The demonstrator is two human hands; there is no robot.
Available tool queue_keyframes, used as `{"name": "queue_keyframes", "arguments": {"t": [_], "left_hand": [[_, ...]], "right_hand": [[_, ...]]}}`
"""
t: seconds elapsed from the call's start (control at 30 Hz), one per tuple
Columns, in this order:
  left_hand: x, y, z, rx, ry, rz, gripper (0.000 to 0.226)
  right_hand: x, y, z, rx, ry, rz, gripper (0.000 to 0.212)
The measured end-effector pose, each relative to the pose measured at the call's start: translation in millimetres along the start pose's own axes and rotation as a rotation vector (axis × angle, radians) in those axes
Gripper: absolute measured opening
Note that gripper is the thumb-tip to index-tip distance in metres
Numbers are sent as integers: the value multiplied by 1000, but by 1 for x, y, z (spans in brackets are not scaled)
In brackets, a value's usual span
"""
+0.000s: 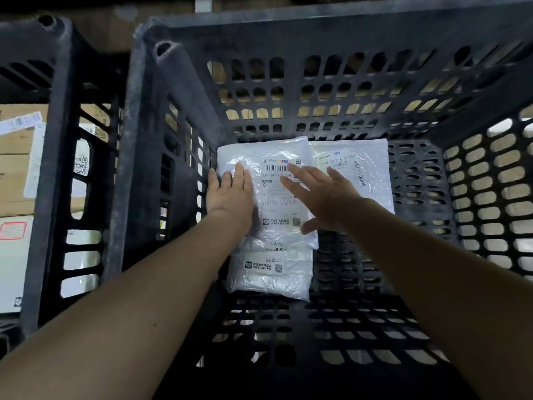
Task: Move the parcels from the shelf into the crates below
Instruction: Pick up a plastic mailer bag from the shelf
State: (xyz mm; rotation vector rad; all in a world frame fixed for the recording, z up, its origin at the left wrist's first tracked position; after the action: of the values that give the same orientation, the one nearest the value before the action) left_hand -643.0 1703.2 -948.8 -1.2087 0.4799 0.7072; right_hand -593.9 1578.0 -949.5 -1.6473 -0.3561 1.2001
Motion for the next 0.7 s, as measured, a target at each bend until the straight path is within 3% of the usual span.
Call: {"name": "queue_keyframes", "arguments": {"t": [0.2,0.37,0.7], "left_hand": [[-9,-9,5,117,13,-37,95],[-64,-47,16,218,86,-64,88],[-254,-221,82,171,86,-187,85]], "right_hand": [[-5,-3,4,-50,26,35,111],[-47,-39,9,-52,55,79,105],[-218,-230,-4,23,198,195,78]]}}
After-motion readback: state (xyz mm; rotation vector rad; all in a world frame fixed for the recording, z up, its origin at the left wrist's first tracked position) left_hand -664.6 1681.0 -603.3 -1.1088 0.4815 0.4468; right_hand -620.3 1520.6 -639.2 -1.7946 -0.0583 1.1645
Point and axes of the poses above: each hand's wrist, its own x-axis towards the middle knuckle, its own y-axis out of the palm, z = x × y, the point moved 8 cm from there along x, towards the middle knuckle, and after that the axes turned 2 degrees about -z, right-handed, at the moved point
